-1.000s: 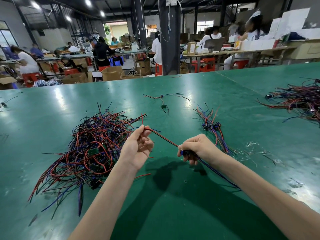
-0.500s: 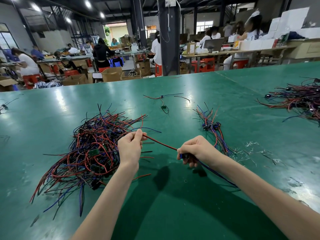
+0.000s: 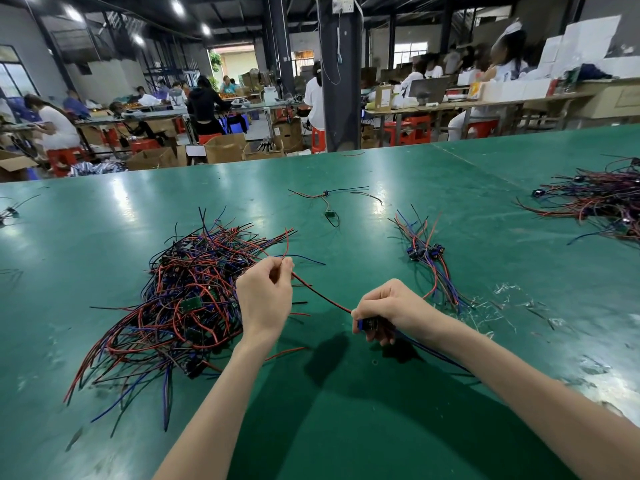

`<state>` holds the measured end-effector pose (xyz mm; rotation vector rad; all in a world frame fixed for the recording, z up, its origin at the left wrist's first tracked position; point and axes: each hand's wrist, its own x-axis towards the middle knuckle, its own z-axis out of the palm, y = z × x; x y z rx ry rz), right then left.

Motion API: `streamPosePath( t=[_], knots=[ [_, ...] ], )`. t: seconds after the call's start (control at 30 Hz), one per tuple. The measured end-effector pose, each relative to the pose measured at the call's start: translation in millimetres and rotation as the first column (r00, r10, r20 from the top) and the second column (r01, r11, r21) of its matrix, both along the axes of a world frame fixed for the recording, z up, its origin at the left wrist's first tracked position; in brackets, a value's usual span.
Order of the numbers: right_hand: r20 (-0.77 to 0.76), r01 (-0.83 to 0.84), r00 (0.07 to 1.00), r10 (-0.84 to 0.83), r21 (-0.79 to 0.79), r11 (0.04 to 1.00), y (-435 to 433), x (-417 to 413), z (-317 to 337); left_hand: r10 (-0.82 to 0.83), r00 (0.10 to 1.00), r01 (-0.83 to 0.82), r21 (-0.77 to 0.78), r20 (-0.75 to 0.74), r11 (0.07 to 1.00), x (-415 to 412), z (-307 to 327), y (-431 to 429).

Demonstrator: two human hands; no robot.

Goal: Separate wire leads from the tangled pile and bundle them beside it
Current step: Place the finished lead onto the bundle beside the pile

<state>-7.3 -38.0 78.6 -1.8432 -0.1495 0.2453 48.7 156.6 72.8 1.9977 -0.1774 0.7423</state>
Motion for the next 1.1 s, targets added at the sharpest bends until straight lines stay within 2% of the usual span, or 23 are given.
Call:
streamPosePath(
  t=[0.07, 0.3, 0.37, 0.47, 0.53, 0.57, 0.63, 0.7, 0.73, 0.77, 0.87, 0.93, 1.03, 1.1],
  knots=[
    [-0.004, -0.041, 0.999, 0.041, 0.008, 0.999, 1, -1, -1, 0.027, 0.995, -0.04, 0.134, 0.096, 0.99, -2, 0, 1],
    [-0.004, -0.076, 0.997, 0.076, 0.054, 0.996, -2, 1, 2, 0.033, 0.971, -0.101, 0.28, 0.238, 0.955, -1, -1, 4],
    [0.0, -0.072, 0.997, 0.072, 0.063, 0.995, -1, 1, 3, 0.046, 0.974, -0.106, 0.264, 0.222, 0.959, 0, -2, 4],
    [0.002, -0.041, 0.999, 0.041, 0.069, 0.997, -2, 2, 3, 0.062, 0.996, -0.066, 0.066, 0.068, 0.996, 0, 1, 2],
    [0.002, -0.021, 1.0, 0.021, 0.069, 0.997, -3, 2, 3, -0.006, 0.994, -0.013, -0.173, -0.112, 0.985, 2, 4, 0],
    [0.0, -0.012, 1.0, 0.012, 0.067, 0.998, -4, 3, 3, -0.078, 0.978, 0.01, -0.333, -0.192, 0.943, 3, 5, -1],
    [-0.007, 0.003, 1.0, -0.003, 0.066, 0.998, -5, 4, 3, -0.232, 0.93, 0.006, -0.62, -0.284, 0.785, 4, 8, -3],
    [-0.015, 0.009, 1.0, -0.008, 0.064, 0.998, -5, 4, 3, -0.351, 0.885, -0.026, -0.785, -0.305, 0.618, 3, 12, -4],
    [-0.017, 0.01, 1.0, -0.009, 0.061, 0.998, -5, 4, 3, -0.381, 0.872, -0.036, -0.818, -0.306, 0.574, 2, 13, -4],
    [-0.02, 0.013, 1.0, -0.012, 0.057, 0.998, -6, 4, 3, -0.389, 0.868, -0.036, -0.82, -0.309, 0.572, 2, 14, -4],
    [-0.029, 0.03, 0.999, -0.028, 0.044, 0.999, -5, 4, 2, -0.346, 0.883, -0.007, -0.745, -0.318, 0.667, 2, 13, -3],
    [-0.028, 0.047, 0.999, -0.046, 0.04, 0.998, -4, 5, 1, -0.344, 0.878, -0.006, -0.727, -0.333, 0.687, 2, 13, -2],
    [-0.025, 0.065, 0.998, -0.064, 0.056, 0.996, -2, 5, 1, -0.359, 0.875, -0.003, -0.745, -0.324, 0.667, 2, 11, -3],
    [-0.027, 0.076, 0.997, -0.074, 0.092, 0.993, -1, 5, 1, -0.396, 0.872, 0.02, -0.787, -0.288, 0.616, 2, 12, -5]
  ],
)
